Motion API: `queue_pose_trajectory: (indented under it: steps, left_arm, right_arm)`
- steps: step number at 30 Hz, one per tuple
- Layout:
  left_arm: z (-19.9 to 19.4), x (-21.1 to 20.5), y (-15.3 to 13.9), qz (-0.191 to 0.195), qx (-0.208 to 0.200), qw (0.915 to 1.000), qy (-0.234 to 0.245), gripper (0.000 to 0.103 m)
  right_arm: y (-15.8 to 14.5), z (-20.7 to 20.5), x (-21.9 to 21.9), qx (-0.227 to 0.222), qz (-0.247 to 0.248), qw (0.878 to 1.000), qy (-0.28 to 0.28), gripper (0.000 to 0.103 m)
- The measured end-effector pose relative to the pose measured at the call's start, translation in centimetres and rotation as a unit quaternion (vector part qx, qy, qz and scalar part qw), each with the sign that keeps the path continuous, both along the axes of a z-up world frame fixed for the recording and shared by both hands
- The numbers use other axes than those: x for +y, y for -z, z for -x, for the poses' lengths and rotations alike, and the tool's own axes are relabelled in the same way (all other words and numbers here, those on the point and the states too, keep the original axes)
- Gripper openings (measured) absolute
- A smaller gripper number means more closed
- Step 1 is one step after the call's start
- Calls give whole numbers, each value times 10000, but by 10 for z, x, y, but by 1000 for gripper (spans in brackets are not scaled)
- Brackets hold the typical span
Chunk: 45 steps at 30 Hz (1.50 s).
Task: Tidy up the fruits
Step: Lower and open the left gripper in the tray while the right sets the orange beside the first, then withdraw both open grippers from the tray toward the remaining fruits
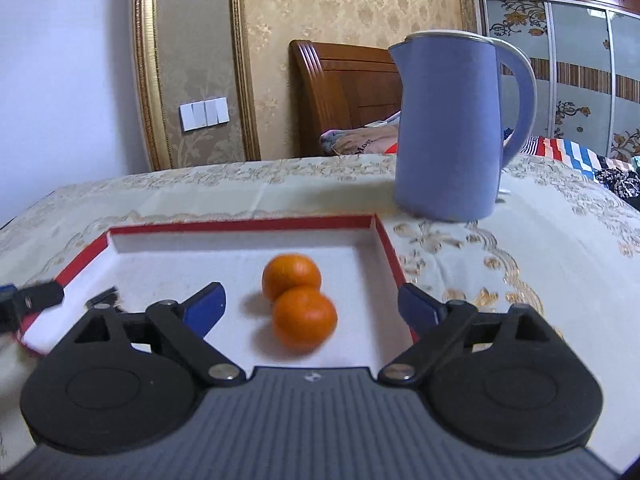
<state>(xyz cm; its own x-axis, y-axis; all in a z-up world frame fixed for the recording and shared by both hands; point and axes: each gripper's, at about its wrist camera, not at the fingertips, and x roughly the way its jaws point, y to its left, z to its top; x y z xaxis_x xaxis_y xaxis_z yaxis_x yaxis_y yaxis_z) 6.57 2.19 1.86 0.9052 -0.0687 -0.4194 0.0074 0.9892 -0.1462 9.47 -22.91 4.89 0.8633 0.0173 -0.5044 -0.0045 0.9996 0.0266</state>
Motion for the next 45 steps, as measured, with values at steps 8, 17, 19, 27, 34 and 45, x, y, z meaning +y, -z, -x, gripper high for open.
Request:
queue_pose_trajectory:
  steps: [8,17,19,27,34,45]
  left_arm:
    - [17,10,2,165,47,9999,10,77]
    - [30,2,5,-26,75,9996,287,77]
    - [30,2,6,-31,123,9995,303,77]
    - [46,2,12,-109,356,9979,537,77]
    - [62,-8,19,-346,388,9960,733,77]
    - [50,-23,25,-625,671,9925,811,77]
  right_arm:
    - [1,28,-11,-47,-166,9999,3,96]
    - [1,68,-33,4,-168,9998,43,96]
    - [6,78,-41,104,-138,9998,103,96]
    - [10,90,-51,238,-239,9994,84,96]
    - [13,92,-47,403,-311,9987,10,99]
    - [17,87,-49,583,-410,9975,-7,100]
